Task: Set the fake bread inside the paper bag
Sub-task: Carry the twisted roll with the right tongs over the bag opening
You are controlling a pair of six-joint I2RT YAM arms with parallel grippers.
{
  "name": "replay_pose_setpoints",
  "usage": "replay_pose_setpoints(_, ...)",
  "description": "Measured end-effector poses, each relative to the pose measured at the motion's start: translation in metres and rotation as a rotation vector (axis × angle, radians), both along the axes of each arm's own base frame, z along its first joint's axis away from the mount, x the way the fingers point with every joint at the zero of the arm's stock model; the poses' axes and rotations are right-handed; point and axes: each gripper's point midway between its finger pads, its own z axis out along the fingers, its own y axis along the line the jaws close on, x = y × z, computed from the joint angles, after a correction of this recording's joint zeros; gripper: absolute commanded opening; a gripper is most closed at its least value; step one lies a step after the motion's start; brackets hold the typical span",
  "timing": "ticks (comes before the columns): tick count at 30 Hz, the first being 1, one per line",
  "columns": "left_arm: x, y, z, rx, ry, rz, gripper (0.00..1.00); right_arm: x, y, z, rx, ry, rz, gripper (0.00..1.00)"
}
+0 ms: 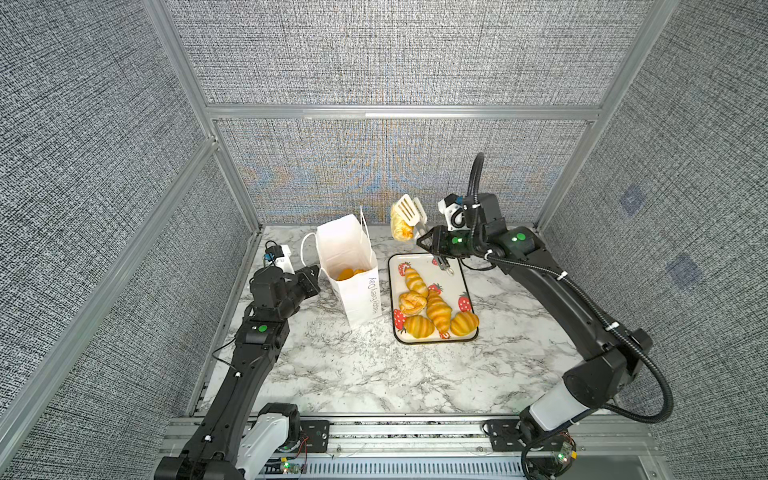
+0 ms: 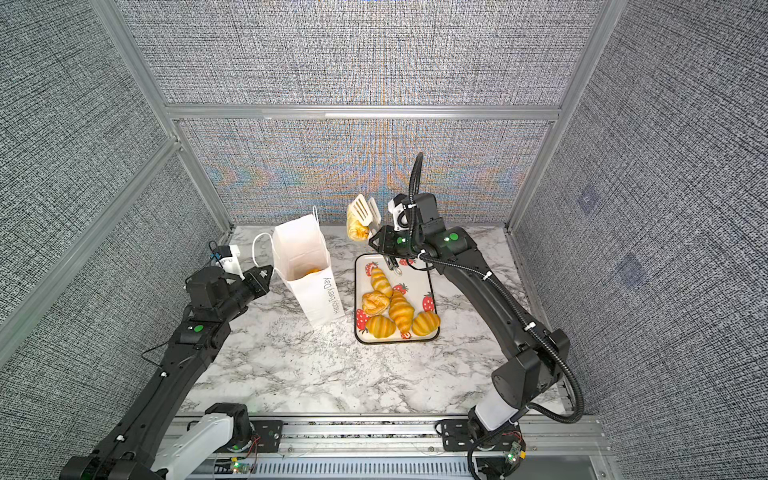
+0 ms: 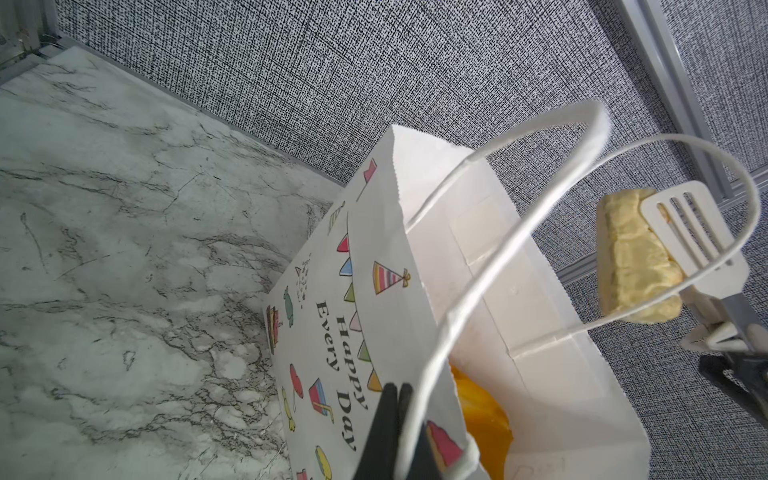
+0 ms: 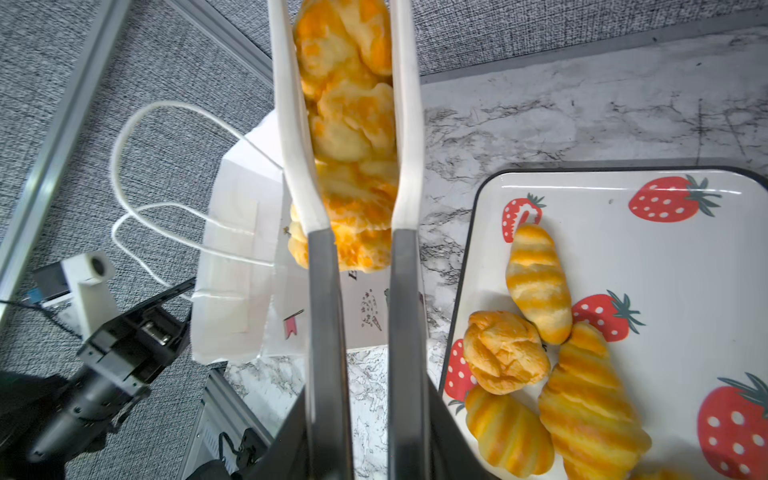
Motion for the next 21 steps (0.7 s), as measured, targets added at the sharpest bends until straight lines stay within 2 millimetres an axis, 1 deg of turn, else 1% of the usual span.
replay_pose_setpoints(6,0.000,0.000,0.000,-0.005,0.002,0.000,0.00,-0.014,0.008,0.016,0.044,-0.049,0.040,0.32)
replay_pose_setpoints(13,0.000,0.000,0.000,-0.006,0.003,0.001,0.00,-0.029,0.018,0.041,0.085,-0.117,0.087,0.32)
replay_pose_setpoints(21,-0.001,0.000,0.002,-0.008,-0.003,0.000,0.00,-0.048,0.033,0.057,0.099,-0.174,0.157,0.32)
